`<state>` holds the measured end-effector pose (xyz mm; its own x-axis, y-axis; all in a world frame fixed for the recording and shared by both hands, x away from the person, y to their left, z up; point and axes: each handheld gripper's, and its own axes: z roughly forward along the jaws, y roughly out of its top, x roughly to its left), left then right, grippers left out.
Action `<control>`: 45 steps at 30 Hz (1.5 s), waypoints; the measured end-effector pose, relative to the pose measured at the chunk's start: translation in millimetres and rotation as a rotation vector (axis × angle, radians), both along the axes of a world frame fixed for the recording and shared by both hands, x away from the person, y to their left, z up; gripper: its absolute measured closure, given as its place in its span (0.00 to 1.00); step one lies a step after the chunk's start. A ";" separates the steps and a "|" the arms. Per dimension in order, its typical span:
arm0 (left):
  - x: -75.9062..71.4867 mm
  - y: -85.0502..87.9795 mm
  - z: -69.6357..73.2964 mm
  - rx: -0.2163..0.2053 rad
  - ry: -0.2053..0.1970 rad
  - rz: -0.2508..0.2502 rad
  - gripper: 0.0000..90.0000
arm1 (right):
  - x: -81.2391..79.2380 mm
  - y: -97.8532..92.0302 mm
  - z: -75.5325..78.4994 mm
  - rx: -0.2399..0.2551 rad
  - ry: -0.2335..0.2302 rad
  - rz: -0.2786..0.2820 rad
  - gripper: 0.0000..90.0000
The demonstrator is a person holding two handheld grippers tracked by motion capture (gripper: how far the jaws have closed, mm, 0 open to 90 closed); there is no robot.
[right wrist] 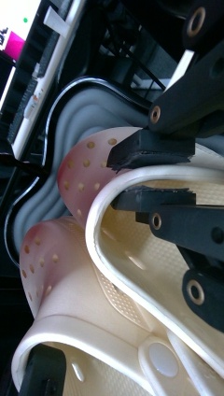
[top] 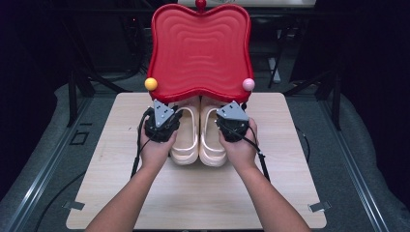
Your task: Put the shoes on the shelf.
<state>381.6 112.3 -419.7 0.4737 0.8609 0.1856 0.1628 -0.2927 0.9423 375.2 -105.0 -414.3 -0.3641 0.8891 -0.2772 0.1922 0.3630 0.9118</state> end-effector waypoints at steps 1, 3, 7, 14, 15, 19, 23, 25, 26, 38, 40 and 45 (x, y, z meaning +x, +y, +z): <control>0.7 -0.6 0.1 0.004 -0.003 -0.002 0.86 | 1.1 0.2 1.0 -0.001 -0.005 -0.005 0.87; 2.7 -3.0 -1.8 0.003 -0.009 -0.005 0.86 | 3.1 0.2 1.8 -0.009 -0.018 -0.012 0.86; 7.6 -6.4 -7.5 0.028 -0.004 -0.009 0.86 | 7.9 -0.9 -2.5 -0.013 -0.015 -0.023 0.86; 9.2 -5.3 -10.8 0.061 -0.020 -0.006 0.84 | 8.8 1.8 -10.8 -0.023 -0.009 -0.017 0.84; 8.6 -5.5 -12.0 0.069 -0.021 -0.012 0.84 | 8.7 1.7 -11.2 -0.031 -0.004 -0.017 0.82; 6.3 -5.5 -14.1 0.075 -0.036 -0.003 0.83 | 8.7 -0.1 -13.3 -0.038 0.015 -0.007 0.77; 6.1 -1.8 -13.0 0.071 -0.028 0.003 0.81 | 8.2 -0.8 -13.8 -0.010 0.037 0.012 0.72; 6.9 0.6 -12.6 0.053 -0.014 0.000 0.79 | 7.4 -0.7 -14.6 -0.021 0.032 0.015 0.72; 7.4 1.4 -12.5 0.047 -0.009 -0.001 0.78 | 7.3 -1.1 -14.6 -0.021 0.032 0.017 0.72; 2.5 1.2 -13.2 0.038 0.013 -0.033 0.67 | 4.0 -3.2 -13.9 -0.024 0.070 0.028 0.64; 1.9 2.3 -13.4 0.041 0.026 -0.034 0.66 | 2.9 -3.6 -13.1 -0.034 0.075 0.026 0.63; -1.2 3.8 -12.3 0.038 0.029 -0.038 0.66 | 0.1 -5.9 -12.2 -0.026 0.080 0.029 0.62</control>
<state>380.4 116.0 -432.0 0.5112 0.8349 0.2038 0.1776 -0.3347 0.9255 375.3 -110.9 -426.5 -0.4115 0.8706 -0.2696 0.2528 0.3932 0.8840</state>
